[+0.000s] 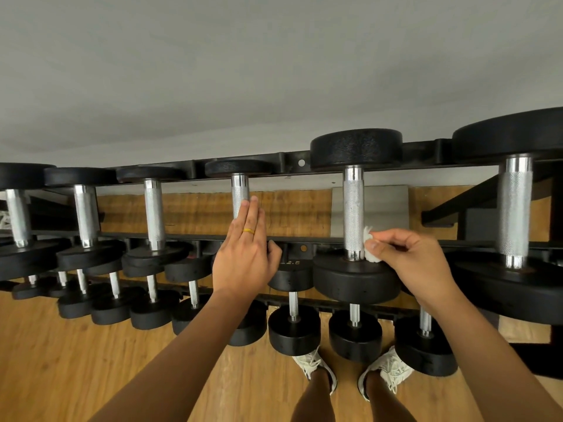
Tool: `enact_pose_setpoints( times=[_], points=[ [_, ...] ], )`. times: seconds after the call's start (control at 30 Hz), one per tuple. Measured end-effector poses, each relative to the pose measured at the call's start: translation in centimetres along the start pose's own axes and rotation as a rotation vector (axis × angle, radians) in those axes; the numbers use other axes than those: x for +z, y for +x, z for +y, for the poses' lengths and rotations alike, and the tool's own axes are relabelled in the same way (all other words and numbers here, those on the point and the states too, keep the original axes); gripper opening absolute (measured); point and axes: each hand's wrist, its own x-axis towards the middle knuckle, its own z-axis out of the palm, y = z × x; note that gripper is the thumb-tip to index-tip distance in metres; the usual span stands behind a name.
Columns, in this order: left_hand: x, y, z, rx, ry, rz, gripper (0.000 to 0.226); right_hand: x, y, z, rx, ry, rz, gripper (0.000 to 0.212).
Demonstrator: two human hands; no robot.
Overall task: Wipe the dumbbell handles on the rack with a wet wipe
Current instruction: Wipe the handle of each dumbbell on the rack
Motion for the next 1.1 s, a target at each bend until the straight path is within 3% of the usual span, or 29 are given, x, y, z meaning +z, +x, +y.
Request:
enact_pose_setpoints(
  times=[0.1,0.2,0.43,0.63,0.8,1.1],
  points=[
    [0.0,0.0,0.0,0.007,-0.007,-0.001,0.060,-0.5,0.7,-0.4,0.014,0.032,0.004,0.020],
    [0.0,0.0,0.0,0.008,-0.010,0.007,0.060,-0.4,2.3,-1.8,-0.034,0.161,0.142,0.016],
    [-0.1,-0.1,0.0,0.014,-0.007,0.014,0.058,2.9,4.8,-4.6,-0.207,0.109,0.376,0.014],
    [0.1,-0.1,-0.1,0.018,-0.012,-0.002,0.059,2.6,3.1,-3.7,-0.219,-0.048,0.329,0.016],
    [0.2,-0.1,0.0,0.010,-0.022,0.021,0.056,3.1,4.8,-5.2,-0.211,0.018,0.412,0.016],
    [0.2,-0.1,0.0,0.002,-0.016,-0.002,0.058,2.3,3.4,-3.8,-0.228,-0.094,0.320,0.014]
  ],
)
